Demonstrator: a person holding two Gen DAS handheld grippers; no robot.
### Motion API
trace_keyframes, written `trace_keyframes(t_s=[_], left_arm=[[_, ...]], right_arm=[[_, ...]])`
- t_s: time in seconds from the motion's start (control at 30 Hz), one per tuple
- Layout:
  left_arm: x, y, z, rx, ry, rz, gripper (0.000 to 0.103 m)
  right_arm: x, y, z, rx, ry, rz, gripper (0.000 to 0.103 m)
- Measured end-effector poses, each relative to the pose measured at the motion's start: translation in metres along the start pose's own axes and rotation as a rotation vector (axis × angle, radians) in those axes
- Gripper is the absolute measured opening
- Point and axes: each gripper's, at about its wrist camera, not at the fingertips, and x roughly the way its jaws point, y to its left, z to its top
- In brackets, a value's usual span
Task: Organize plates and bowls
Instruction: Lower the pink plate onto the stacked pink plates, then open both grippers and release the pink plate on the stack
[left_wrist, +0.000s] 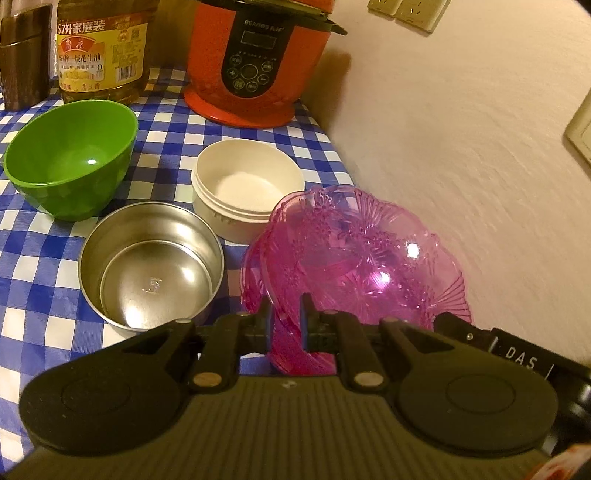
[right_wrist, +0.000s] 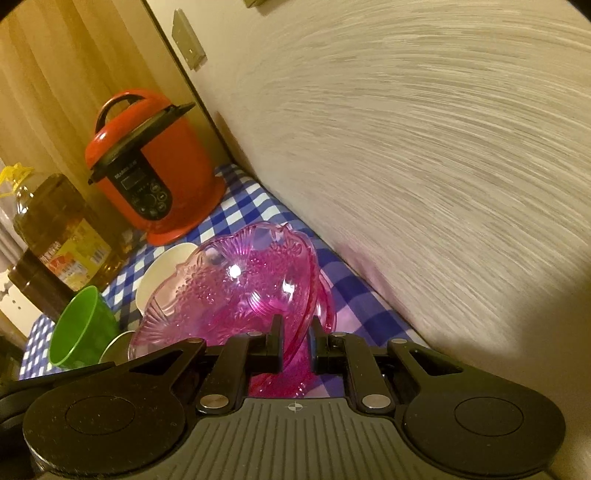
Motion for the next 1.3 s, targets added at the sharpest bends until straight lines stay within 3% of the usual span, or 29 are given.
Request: trace_keyframes(t_s=[0.47, 0.63, 0.9, 1.17, 1.3], left_arm=[[0.013, -0.005, -0.004, 0.091, 0.018, 0.045, 0.015], [0.014, -0.016, -0.006, 0.176, 0.001, 0.079, 0.029], [0.006, -0.015, -0.013, 0.201, -0.021, 0.067, 0.052], [-0.013, -0.011, -0.016, 0.194, -0.077, 0.070, 0.049], [-0.013, -0.006, -0.018, 0.176, -0.069, 0.067, 0.029]], right_arm=[[0.015, -0.005, 0.002, -0.034, 0.006, -0.037, 0.013], [0.016, -0.003, 0.003, -0.055, -0.012, -0.036, 0.013], [0.013, -0.003, -0.001, -0.083, -0.031, -0.053, 0.015], [0.009, -0.008, -0.008, -0.055, -0.028, -0.047, 0.025], [0.005, -0.009, -0.011, -0.047, -0.033, -0.030, 0.025]])
